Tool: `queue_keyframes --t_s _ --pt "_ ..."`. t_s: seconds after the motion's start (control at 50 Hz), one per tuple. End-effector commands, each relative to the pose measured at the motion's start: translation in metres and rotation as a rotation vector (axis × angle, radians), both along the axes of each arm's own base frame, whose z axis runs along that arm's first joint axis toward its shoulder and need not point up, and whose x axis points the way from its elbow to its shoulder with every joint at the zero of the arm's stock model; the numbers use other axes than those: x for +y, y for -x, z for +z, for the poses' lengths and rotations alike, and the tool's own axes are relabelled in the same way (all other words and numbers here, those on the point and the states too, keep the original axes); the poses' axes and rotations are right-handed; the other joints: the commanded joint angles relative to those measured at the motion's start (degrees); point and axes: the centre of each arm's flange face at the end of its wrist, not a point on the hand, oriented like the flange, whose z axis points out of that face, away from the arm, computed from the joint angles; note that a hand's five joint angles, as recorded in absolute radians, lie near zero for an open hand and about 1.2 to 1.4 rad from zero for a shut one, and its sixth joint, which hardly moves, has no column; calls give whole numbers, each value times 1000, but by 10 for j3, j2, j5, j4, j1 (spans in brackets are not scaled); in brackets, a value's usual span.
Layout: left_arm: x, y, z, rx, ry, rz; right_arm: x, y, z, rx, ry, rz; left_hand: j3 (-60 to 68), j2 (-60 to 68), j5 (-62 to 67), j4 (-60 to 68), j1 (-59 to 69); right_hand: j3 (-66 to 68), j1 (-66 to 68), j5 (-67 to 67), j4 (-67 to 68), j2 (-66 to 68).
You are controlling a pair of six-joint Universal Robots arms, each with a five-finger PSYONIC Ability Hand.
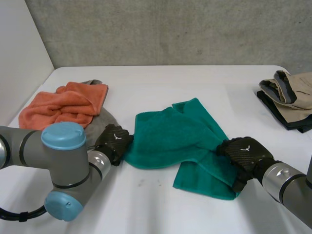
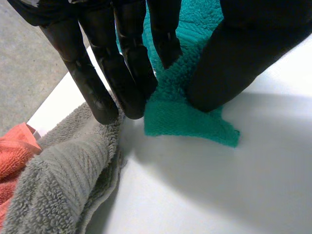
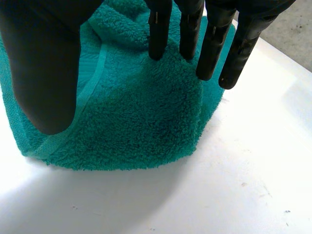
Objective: Fold the laundry.
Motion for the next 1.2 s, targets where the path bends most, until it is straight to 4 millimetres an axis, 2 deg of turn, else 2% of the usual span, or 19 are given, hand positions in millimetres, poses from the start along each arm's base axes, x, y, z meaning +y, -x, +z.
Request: queue_keyframes --t_s 0.02,0.08,0.14,0.24,0.34,0.44,0.56,0.58,0.64,0.7,0.78,0.84,0.86,0.92,0.94,1.02,1.08,1.14,1.2 --pt "-2 2 4 4 15 -1 -1 3 1 5 3 -16 130 123 138 121 161 50 89 51 46 82" --pt "-2 2 19 24 51 7 -2 4 4 8 4 -37 130 123 138 121 161 50 89 51 46 82" --pt "-3 1 48 71 114 15 -4 10 14 5 10 -88 130 123 138 121 161 50 89 51 46 82" --pt "-1 2 70 121 161 14 -8 23 19 -25 -60 -171 130 123 138 121 161 47 85 47 42 79" --pt "0 2 72 142 150 18 -5 24 15 -41 -110 -174 130 123 138 121 161 50 89 51 46 82" --pt "-2 1 70 140 148 24 -3 22 -7 -44 -199 -155 130 123 138 121 161 52 90 52 47 84" --pt "-3 0 70 140 148 27 -5 19 -16 -46 -188 -145 130 123 138 121 161 79 117 79 74 111" --pt "-2 1 71 141 149 25 -5 19 -17 -47 -180 -144 130 123 138 121 161 97 136 98 93 129" --pt "-2 1 74 145 154 25 -9 15 -17 -51 -132 -134 130 123 138 121 161 283 322 284 279 315" --pt "-1 1 83 154 170 25 -13 13 -16 -43 -86 -139 130 123 138 121 161 557 596 558 553 589" --pt "5 -1 100 178 205 20 -27 18 -4 -29 -5 -187 130 123 138 121 161 569 608 570 565 601" --pt "10 -4 110 188 221 20 -41 18 34 -45 133 -194 130 123 138 121 161 569 608 570 565 601" --pt "14 -7 118 198 226 22 -44 18 57 -46 217 -183 130 123 138 121 161 569 608 570 565 601" --pt "22 -13 130 222 233 30 -45 17 90 -11 339 -154 130 123 138 121 161 569 608 570 565 601" --pt "25 -15 136 240 234 34 -46 17 109 32 412 -133 130 123 138 121 161 569 608 570 565 601" --pt "28 -20 140 280 211 49 -51 16 133 138 497 -88 130 123 138 121 161 569 608 570 565 601" --pt "28 -21 137 298 180 57 -57 14 134 181 500 -67 130 123 138 121 161 569 608 570 565 601" --pt "25 -19 135 307 173 59 -76 9 116 233 456 -40 130 123 138 121 161 569 608 570 565 601" --pt "13 -12 113 275 131 61 -97 5 101 271 447 -24 130 123 138 121 161 569 608 570 565 601"
